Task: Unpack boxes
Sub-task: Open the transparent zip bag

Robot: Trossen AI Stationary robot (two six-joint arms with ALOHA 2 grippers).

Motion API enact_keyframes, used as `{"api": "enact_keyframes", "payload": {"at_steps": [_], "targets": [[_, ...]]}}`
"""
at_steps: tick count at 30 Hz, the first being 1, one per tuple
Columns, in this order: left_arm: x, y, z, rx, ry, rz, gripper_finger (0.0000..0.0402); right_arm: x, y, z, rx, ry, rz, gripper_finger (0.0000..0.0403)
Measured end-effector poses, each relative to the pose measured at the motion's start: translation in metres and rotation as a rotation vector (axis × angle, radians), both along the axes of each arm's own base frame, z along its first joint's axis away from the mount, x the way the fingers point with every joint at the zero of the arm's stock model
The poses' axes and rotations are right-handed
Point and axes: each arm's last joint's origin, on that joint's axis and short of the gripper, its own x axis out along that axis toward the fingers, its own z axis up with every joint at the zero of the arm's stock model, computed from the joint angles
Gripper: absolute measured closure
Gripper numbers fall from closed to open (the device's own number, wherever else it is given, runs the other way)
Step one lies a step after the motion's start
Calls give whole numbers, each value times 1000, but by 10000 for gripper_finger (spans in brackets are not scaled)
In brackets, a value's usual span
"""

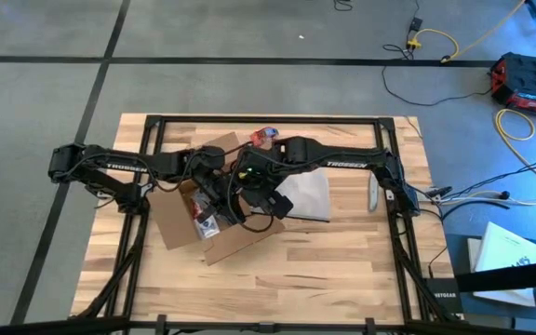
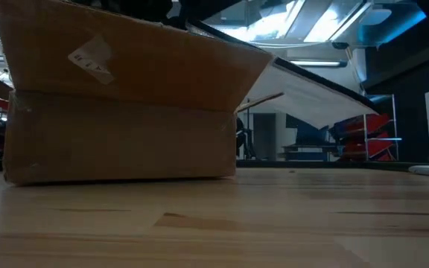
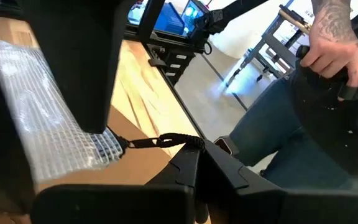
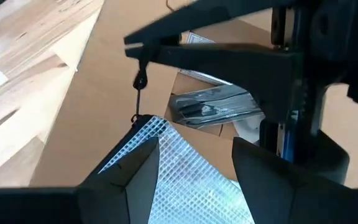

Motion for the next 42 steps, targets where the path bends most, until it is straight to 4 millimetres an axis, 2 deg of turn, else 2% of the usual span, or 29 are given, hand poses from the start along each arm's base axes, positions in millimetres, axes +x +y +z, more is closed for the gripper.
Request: {"api": "enact_keyframes", "payload": {"at_steps": [4, 10, 14, 21, 25, 29, 34, 42], "targets": [[0, 0, 0, 1, -1, 7, 402, -11, -1, 9, -82, 24, -71, 214], [0, -4, 0, 9, -4, -7, 402, -28, -28, 32, -15, 10, -269, 214], [0, -5, 0, 12, -5, -15, 402, -43, -63, 37, 116, 83, -418, 214], [0, -5, 0, 10, -3, -15, 402, -69, -145, 45, 421, 94, -650, 212], [0, -5, 0, 9, -5, -14, 402, -76, -171, 47, 605, 79, -685, 179], [0, -5, 0, 9, -6, -14, 402, -68, -176, 35, 657, 124, -697, 122], [0, -5, 0, 14, -12, -16, 402, -56, -169, 18, 718, 202, -637, 62], [0, -5, 0, 18, -18, -18, 402, -29, -161, -17, 800, 296, -552, 55]]}}
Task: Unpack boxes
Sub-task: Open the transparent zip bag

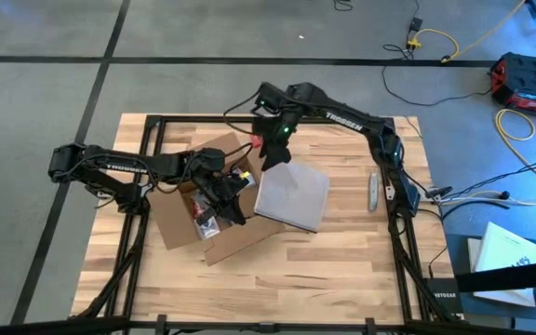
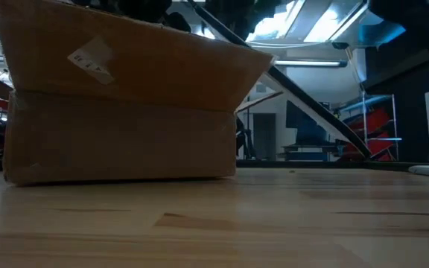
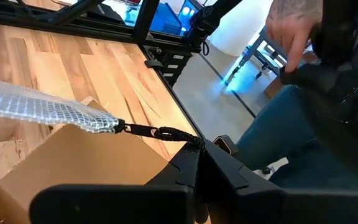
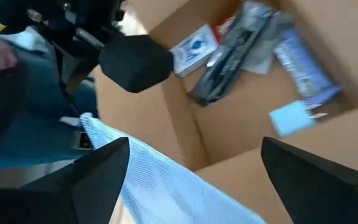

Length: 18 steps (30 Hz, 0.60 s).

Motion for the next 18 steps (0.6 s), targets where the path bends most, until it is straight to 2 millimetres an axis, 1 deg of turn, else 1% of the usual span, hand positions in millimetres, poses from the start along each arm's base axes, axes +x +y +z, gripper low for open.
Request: {"api": "enact_keyframes", "payload": {"at_steps": [3, 6, 9, 14, 18], "targets": [[0, 0, 0, 4, -3, -2, 402, 5, 6, -9, 60, 28, 33, 58], [0, 0, 0, 4, -4, -2, 402, 8, 16, -8, 106, -3, 75, 59], [0, 0, 0, 8, -4, 5, 402, 12, 31, -7, 135, 2, 113, 59], [0, 1, 0, 15, -8, 13, 402, 19, 59, -8, 89, -15, 192, 59], [0, 1, 0, 28, -17, 10, 402, 23, 74, -9, 44, -1, 218, 59]]}}
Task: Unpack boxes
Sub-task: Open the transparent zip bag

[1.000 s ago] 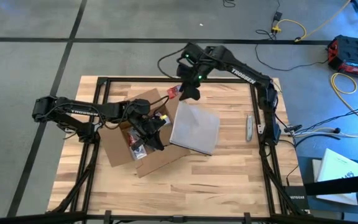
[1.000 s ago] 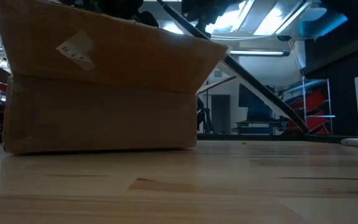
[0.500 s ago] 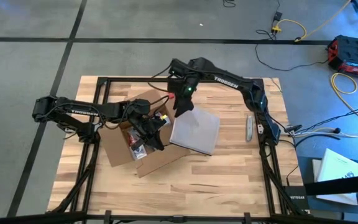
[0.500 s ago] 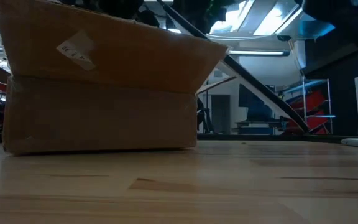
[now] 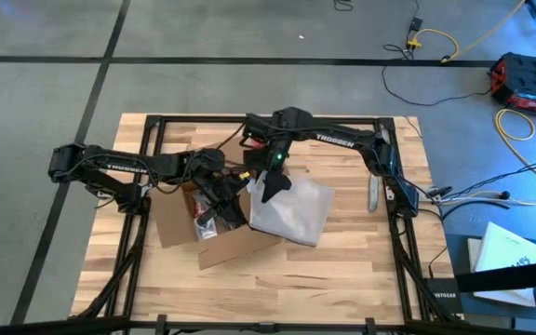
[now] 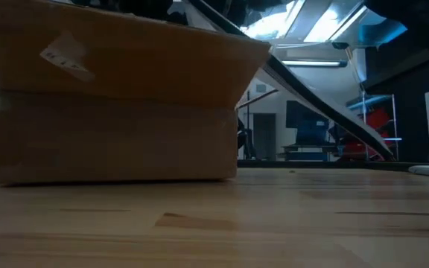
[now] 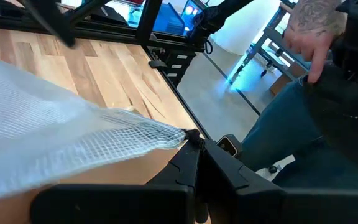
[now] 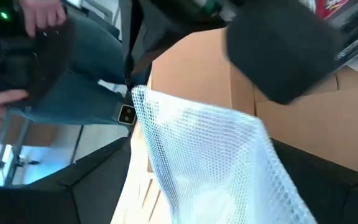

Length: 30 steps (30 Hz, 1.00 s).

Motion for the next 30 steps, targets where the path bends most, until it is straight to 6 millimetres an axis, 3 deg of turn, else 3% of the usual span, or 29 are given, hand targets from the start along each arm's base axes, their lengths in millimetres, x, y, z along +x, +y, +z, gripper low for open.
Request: {"api": "enact_keyframes", "payload": {"at_steps": [4, 10, 16, 17, 24, 30], "targets": [[0, 0, 0, 2, 0, 3, 402, 0, 9, -1, -7, 19, 19, 61], [0, 0, 0, 2, 2, 5, 402, -6, 11, -4, -53, 98, 15, 145], [0, 0, 0, 2, 1, 6, 402, -8, 8, -6, -156, 107, 27, 361], [0, 0, 0, 2, 0, 7, 402, -8, 8, -6, -164, 98, 32, 381], [0, 1, 0, 10, -6, 17, 402, -3, 8, 29, -101, -56, -39, 401], [0, 1, 0, 18, -4, 30, 402, -20, -4, 64, -80, -153, -125, 402]]}}
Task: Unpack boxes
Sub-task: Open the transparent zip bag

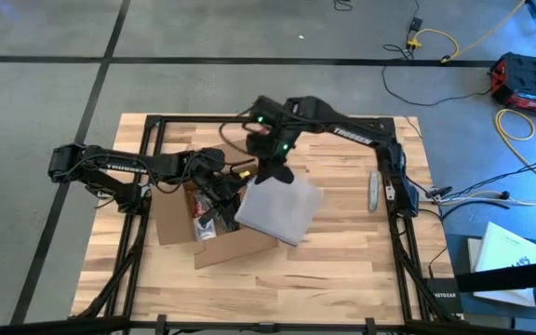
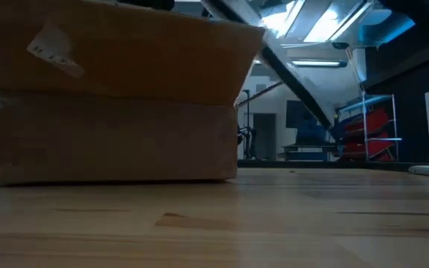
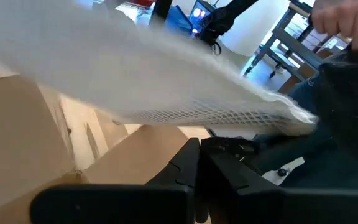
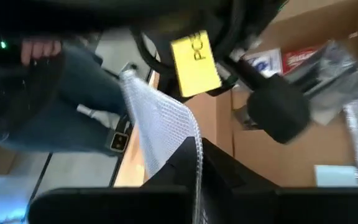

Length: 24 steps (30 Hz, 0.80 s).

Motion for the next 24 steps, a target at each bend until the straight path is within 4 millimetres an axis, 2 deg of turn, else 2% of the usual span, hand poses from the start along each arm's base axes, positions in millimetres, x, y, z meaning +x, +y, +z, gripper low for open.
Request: {"api": "enact_keyframes", "payload": {"at_steps": [11, 15, 24], "targets": [[0, 1, 0, 5, -4, 12, 402, -40, -28, 42, -117, -83, -163, 403], [1, 1, 1, 11, -8, 23, 402, -45, -27, 52, -138, -124, -183, 403], [1, 12, 2, 13, -25, 62, 402, -41, -29, 62, -116, -207, -219, 403]]}}
